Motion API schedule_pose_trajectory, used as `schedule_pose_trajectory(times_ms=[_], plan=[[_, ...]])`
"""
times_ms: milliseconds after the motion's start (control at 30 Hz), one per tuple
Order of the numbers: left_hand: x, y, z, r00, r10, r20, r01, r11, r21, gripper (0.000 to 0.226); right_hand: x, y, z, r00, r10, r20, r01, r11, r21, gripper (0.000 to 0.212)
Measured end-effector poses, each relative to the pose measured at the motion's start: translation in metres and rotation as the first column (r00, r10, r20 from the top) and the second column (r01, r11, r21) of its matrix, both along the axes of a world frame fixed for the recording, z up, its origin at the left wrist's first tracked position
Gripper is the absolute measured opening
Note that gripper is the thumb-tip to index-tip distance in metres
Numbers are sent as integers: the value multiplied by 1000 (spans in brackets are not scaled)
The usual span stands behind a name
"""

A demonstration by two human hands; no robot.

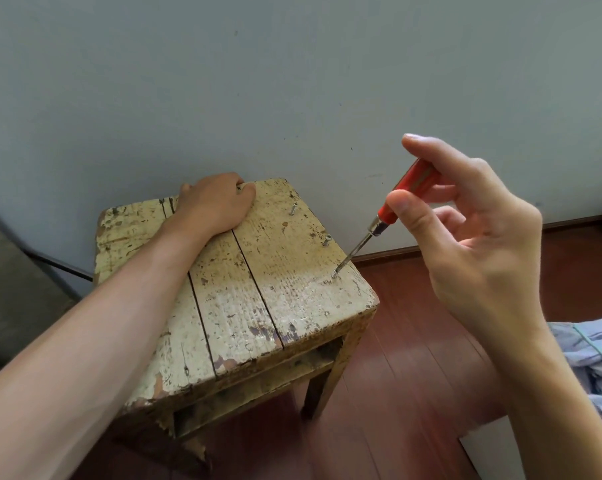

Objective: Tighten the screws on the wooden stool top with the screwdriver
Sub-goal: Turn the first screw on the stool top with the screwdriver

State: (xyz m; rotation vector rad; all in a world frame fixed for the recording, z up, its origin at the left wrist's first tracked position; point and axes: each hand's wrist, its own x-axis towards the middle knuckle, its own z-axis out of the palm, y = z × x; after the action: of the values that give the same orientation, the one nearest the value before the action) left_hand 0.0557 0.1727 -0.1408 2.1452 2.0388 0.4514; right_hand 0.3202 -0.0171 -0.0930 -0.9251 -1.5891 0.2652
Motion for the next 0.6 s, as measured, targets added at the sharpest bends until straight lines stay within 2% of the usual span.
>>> schedule_pose_trajectory(times_ms=[133,267,600], plan=[[0,0,0,1000,-2,3,2,1000,-3,52,11,-1,1,990,137,-39,-139,989,-51,43],[-1,0,0,1000,-3,6,3,1000,2,51,13,-2,1,983,174,-65,-178,981,-72,42],[0,1,0,1000,-7,-10,7,1000,3,52,1,-5,3,995,98,-35,-99,995,-10,31]])
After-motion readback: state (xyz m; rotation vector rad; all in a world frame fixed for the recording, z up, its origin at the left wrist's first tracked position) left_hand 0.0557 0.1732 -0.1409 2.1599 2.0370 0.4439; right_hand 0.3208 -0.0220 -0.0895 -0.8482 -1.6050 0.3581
